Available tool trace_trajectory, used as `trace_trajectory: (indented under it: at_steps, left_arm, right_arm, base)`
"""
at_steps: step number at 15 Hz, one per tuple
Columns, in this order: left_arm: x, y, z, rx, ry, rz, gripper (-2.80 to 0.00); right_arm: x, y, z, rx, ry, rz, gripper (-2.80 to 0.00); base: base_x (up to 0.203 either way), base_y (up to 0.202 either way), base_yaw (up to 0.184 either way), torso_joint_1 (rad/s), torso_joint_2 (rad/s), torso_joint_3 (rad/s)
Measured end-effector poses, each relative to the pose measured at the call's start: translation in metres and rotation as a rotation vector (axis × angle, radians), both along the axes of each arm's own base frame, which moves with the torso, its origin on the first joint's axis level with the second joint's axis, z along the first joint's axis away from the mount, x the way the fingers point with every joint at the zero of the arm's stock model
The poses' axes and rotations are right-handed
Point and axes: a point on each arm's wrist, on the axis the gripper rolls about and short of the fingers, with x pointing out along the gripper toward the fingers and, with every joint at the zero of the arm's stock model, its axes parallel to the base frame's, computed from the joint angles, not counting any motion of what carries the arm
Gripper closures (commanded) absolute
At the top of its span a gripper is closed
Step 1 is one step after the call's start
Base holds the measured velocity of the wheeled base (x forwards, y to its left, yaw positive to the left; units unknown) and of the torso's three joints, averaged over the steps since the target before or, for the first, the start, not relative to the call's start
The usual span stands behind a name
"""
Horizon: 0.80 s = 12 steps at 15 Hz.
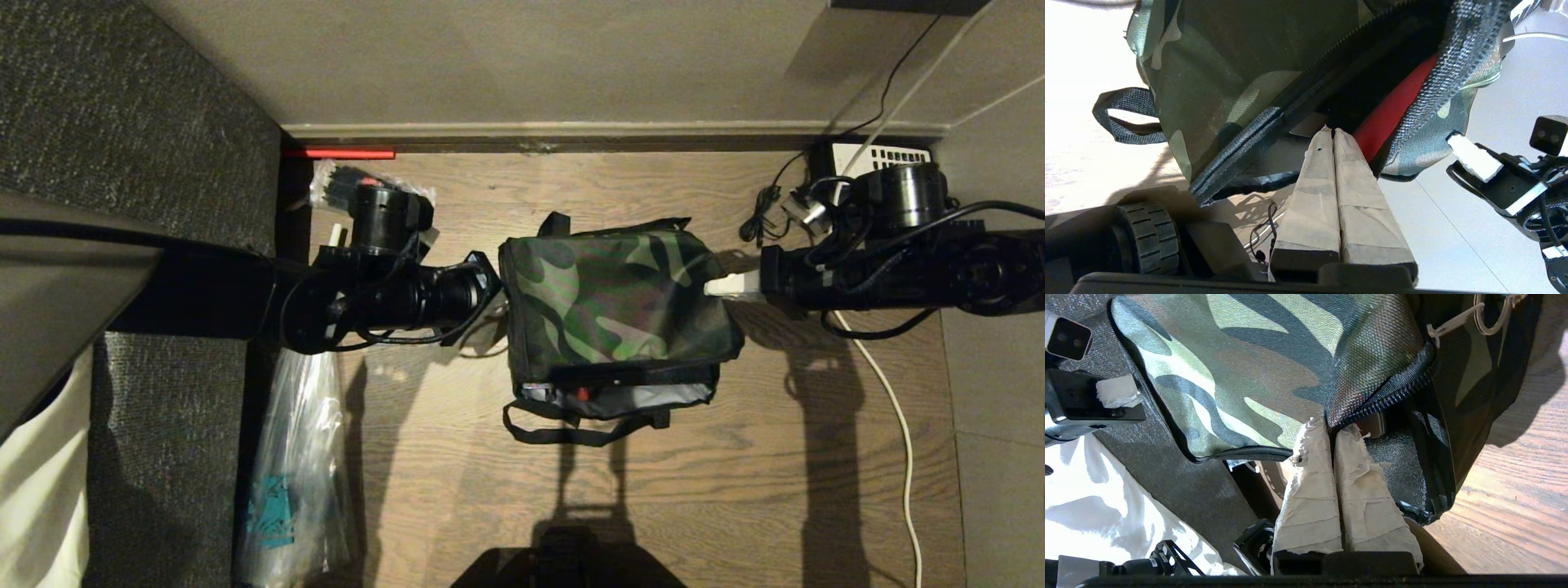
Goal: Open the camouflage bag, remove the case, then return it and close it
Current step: Open the top of the storage box
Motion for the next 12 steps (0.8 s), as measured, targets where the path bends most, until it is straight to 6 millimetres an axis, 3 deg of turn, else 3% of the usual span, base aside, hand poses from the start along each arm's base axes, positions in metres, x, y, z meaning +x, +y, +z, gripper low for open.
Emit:
trace_trajectory:
  at_steps: [8,12]
  left_arm:
    - [0.001,0.001,0.008,-0.014,-0.027,0.003,0.00]
    - [0.003,0.000,0.024,-0.074,-0.040,0.022,0.00]
  right_arm:
    - [0.000,0.000,0.003,0.001,-0.006,0.001,0.00]
    - [-0.001,0.000,0.009,0.003,-0.012,0.001,0.00]
  base:
    - [0.000,0.000,0.000,0.000,0.00,0.000]
    - [0.000,0.000,0.000,0.000,0.00,0.000]
